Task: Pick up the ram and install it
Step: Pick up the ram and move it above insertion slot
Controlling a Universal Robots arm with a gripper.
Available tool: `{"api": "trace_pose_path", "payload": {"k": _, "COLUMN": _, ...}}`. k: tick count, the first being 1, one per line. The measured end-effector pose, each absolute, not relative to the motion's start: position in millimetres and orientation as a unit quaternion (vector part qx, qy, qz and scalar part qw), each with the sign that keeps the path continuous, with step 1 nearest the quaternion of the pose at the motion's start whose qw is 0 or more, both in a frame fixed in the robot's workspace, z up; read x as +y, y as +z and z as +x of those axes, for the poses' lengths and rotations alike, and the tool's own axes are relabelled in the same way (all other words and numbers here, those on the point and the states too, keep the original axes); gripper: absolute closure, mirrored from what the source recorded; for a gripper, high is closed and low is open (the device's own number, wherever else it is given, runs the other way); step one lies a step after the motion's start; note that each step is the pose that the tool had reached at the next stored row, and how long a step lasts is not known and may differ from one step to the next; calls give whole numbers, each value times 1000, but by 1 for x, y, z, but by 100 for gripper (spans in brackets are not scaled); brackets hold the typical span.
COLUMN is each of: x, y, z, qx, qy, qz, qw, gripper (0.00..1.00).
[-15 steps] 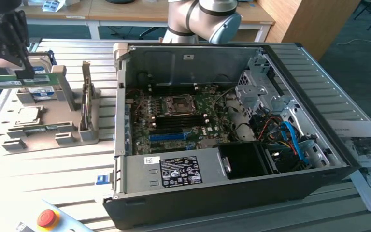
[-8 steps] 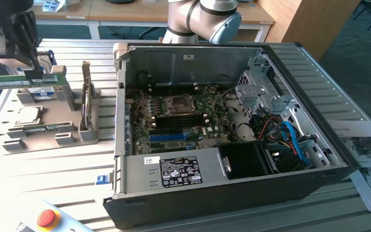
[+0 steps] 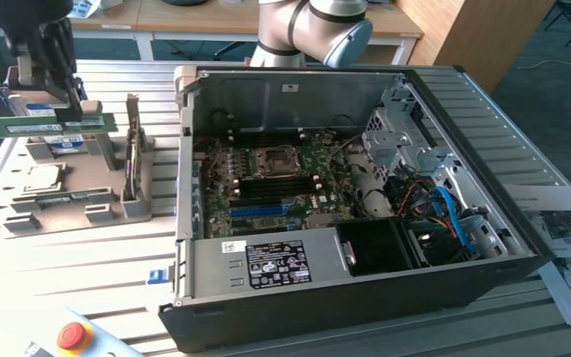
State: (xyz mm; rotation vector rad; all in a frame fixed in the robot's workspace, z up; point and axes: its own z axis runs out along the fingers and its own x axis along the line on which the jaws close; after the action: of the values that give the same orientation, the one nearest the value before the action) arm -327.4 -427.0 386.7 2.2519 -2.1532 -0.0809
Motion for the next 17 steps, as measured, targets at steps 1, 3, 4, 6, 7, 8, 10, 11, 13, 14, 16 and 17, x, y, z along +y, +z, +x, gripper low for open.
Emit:
{"api": "trace_pose_path", "payload": {"k": 1, "x": -427, "y": 387, "z": -325, "qx": -691, "qy": -26, "qz": 722, "qw": 13, "gripper": 88}}
{"api": "trace_pose_path", "payload": {"k": 3, "x": -427, "y": 387, "z": -321, "qx": -691, "qy": -27, "qz": 722, "qw": 13, "gripper": 88}}
{"api": "trace_pose_path", "payload": {"k": 4, "x": -427, "y": 387, "z": -318, "qx": -691, "qy": -27, "qz": 722, "qw": 13, "gripper": 88}}
{"api": "trace_pose_path", "payload": {"k": 6, "x": -428, "y": 387, "z": -313, "qx": -691, "qy": -27, "qz": 722, "qw": 14, "gripper": 88}}
{"api": "trace_pose_path", "payload": {"k": 7, "x": -428, "y": 387, "z": -311, "qx": -691, "qy": -28, "qz": 722, "qw": 14, "gripper": 88}}
{"api": "trace_pose_path", "payload": {"k": 8, "x": -428, "y": 387, "z": -309, "qx": -691, "qy": -28, "qz": 722, "qw": 14, "gripper": 88}}
{"api": "trace_pose_path", "payload": {"k": 10, "x": -428, "y": 387, "z": -304, "qx": -691, "qy": -28, "qz": 722, "qw": 15, "gripper": 88}}
{"api": "trace_pose_path", "payload": {"k": 11, "x": -428, "y": 387, "z": -301, "qx": -691, "qy": -29, "qz": 722, "qw": 15, "gripper": 88}}
{"api": "trace_pose_path", "payload": {"k": 13, "x": -428, "y": 387, "z": -296, "qx": -691, "qy": -29, "qz": 722, "qw": 16, "gripper": 88}}
{"api": "trace_pose_path", "payload": {"k": 14, "x": -429, "y": 387, "z": -293, "qx": -691, "qy": -30, "qz": 722, "qw": 16, "gripper": 88}}
{"api": "trace_pose_path", "payload": {"k": 16, "x": -429, "y": 387, "z": -288, "qx": -691, "qy": -30, "qz": 722, "qw": 16, "gripper": 88}}
{"api": "trace_pose_path", "payload": {"k": 17, "x": -429, "y": 387, "z": -286, "qx": -691, "qy": -30, "qz": 722, "qw": 17, "gripper": 88}}
